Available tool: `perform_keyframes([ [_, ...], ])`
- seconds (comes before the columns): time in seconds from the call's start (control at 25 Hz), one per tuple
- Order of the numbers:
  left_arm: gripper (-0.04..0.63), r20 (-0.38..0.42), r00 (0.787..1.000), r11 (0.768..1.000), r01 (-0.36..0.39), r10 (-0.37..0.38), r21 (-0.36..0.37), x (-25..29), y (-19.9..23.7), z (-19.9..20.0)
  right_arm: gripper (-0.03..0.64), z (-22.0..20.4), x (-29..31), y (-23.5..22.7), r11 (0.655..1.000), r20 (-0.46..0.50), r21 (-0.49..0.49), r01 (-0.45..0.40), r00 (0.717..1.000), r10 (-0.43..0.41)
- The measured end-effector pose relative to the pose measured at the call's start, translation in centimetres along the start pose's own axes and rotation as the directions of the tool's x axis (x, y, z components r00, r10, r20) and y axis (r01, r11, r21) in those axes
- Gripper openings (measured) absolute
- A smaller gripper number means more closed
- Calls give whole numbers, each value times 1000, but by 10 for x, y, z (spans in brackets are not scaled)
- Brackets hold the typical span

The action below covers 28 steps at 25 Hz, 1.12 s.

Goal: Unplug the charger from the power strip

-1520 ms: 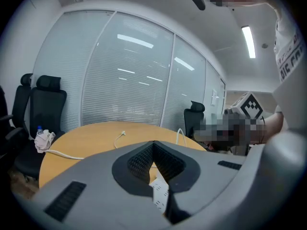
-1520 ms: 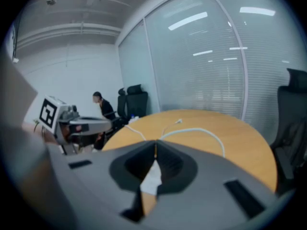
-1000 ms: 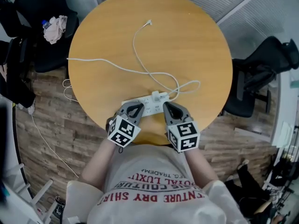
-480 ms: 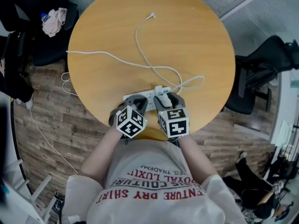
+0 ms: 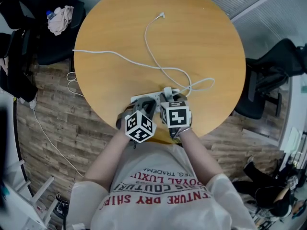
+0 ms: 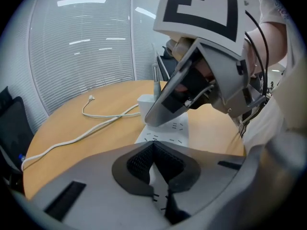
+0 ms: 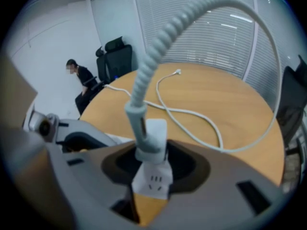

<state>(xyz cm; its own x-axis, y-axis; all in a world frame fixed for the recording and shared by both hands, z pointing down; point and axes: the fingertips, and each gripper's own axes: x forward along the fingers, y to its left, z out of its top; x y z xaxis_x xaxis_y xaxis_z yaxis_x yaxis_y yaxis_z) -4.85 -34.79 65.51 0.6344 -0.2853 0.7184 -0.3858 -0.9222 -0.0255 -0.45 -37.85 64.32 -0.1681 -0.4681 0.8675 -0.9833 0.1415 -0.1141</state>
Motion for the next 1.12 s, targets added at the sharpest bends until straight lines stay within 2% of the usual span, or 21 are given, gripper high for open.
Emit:
perform_keyframes([
  [0.4, 30, -5, 1000, 1000, 16, -16, -22, 2, 3, -2, 159, 4, -6, 2, 1000, -21, -12, 18, 1000, -18],
  [0.76, 29, -17, 999, 998, 45, -46, -50, 2, 4, -3, 158, 26, -33, 2, 1000, 51, 5, 9, 999, -10],
  [0.88, 29, -6, 999, 998, 34, -34, -61, 1, 6, -3, 158, 33, -48, 3, 1000, 95, 4, -9, 995, 8],
  [0.96, 29, 19, 1000, 993, 20, -18, -113, -4, 10, -2, 158, 40, -61, 5, 1000, 147, -9, -30, 989, 31],
  [1.12, 29, 121, 992, 968, -2, 33, -252, -32, 30, 11, 158, 56, -88, 3, 998, 267, -47, -46, 962, 57],
])
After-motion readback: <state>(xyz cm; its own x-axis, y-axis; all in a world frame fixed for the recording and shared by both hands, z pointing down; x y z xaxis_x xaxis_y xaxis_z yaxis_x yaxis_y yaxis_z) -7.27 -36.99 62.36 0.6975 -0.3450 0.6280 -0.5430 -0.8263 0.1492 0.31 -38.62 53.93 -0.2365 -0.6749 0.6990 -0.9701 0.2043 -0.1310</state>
